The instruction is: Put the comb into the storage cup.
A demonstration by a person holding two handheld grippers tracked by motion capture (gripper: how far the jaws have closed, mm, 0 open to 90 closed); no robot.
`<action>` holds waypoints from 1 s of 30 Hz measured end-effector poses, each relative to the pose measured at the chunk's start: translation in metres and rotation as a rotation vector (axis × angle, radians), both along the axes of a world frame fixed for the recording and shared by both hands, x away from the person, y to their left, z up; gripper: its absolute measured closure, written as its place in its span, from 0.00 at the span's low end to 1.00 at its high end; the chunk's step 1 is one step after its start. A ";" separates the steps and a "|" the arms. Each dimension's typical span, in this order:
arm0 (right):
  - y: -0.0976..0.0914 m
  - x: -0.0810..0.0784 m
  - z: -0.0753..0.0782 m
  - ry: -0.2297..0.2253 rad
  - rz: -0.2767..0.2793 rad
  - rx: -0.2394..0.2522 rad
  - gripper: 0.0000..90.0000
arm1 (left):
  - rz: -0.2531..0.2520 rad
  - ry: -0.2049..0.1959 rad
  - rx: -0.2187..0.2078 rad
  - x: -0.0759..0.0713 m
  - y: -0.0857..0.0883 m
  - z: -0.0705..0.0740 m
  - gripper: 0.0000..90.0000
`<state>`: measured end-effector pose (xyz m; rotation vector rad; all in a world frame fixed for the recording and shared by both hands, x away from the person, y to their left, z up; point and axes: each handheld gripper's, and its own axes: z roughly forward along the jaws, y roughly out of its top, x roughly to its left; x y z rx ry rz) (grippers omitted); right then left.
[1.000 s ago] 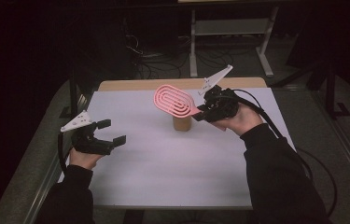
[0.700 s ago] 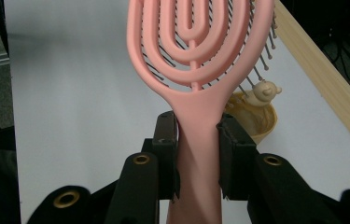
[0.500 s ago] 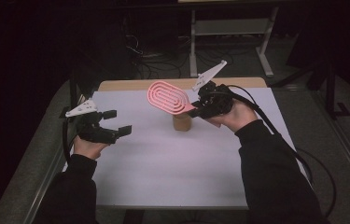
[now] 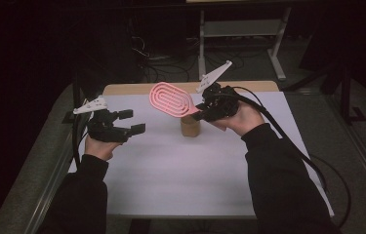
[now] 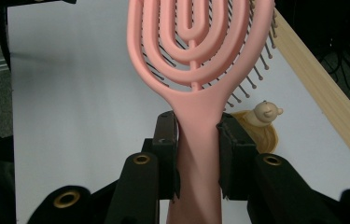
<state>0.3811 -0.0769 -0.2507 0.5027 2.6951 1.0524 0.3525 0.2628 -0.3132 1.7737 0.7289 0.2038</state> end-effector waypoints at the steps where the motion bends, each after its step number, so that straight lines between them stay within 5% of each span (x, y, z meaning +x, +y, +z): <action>1: 0.001 0.001 -0.001 -0.001 0.001 0.001 0.78 | -0.011 0.000 -0.008 0.002 -0.003 0.000 0.14; 14: 0.014 0.001 -0.003 -0.008 0.031 0.007 0.78 | -0.059 0.074 -0.151 0.016 -0.015 0.003 0.15; 30: 0.022 -0.003 -0.011 -0.005 0.063 -0.006 0.78 | -0.075 0.077 -0.136 0.026 -0.031 0.009 0.16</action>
